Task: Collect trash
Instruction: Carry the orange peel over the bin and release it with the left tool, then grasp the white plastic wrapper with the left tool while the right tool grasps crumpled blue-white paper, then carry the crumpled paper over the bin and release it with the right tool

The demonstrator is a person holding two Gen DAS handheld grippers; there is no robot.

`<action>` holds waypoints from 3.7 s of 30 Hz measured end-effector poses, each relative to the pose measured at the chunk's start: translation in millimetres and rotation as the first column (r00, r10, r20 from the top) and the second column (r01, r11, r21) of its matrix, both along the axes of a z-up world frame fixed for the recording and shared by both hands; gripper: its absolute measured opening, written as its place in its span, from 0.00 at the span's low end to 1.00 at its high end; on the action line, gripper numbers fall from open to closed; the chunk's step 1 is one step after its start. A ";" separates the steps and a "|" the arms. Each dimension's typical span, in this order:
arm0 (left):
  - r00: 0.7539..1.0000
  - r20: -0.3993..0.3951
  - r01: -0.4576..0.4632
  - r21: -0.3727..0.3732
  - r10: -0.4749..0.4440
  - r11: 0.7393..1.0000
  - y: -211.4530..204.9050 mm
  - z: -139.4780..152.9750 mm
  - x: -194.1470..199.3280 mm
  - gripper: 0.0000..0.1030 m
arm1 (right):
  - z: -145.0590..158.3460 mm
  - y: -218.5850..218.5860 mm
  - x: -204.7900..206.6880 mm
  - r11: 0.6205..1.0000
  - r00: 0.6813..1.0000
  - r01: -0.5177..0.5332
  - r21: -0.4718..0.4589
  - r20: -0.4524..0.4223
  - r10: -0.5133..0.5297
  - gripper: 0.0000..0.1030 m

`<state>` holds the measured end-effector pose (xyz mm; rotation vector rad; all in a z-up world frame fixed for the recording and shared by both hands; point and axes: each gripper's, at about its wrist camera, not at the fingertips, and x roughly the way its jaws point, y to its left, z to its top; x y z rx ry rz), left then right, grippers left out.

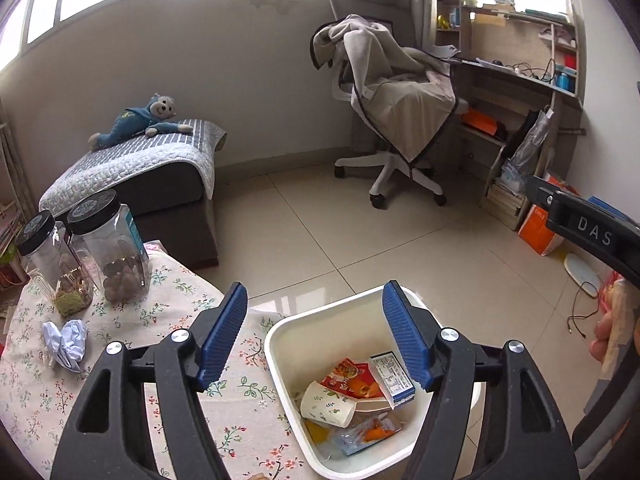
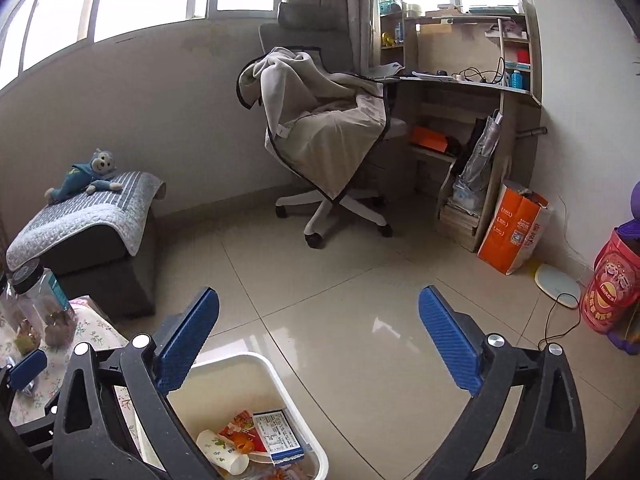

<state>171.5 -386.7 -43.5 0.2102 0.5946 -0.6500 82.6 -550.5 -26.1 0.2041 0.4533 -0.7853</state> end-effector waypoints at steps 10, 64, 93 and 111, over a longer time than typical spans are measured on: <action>0.988 -0.010 -0.156 -0.021 0.156 0.987 43.9 8.5 28.8 0.80 | 0.0 44.7 26.0 0.991 0.993 -0.100 -0.086 -0.073 0.094 0.93; 0.577 -0.573 -0.669 0.077 0.582 0.740 352.6 -127.3 286.3 0.32 | -97.6 322.5 224.6 0.498 0.431 -0.850 0.175 -0.315 0.846 0.93; 0.679 -0.346 -0.691 -0.003 0.648 0.723 432.0 -15.9 178.2 0.32 | -32.5 364.6 222.1 0.513 0.500 -0.826 0.234 -0.117 0.858 0.33; 0.787 -0.002 -0.616 -0.078 0.618 0.784 336.1 40.6 45.0 0.32 | 9.6 306.7 122.5 0.728 0.729 -0.685 0.027 0.007 0.685 0.34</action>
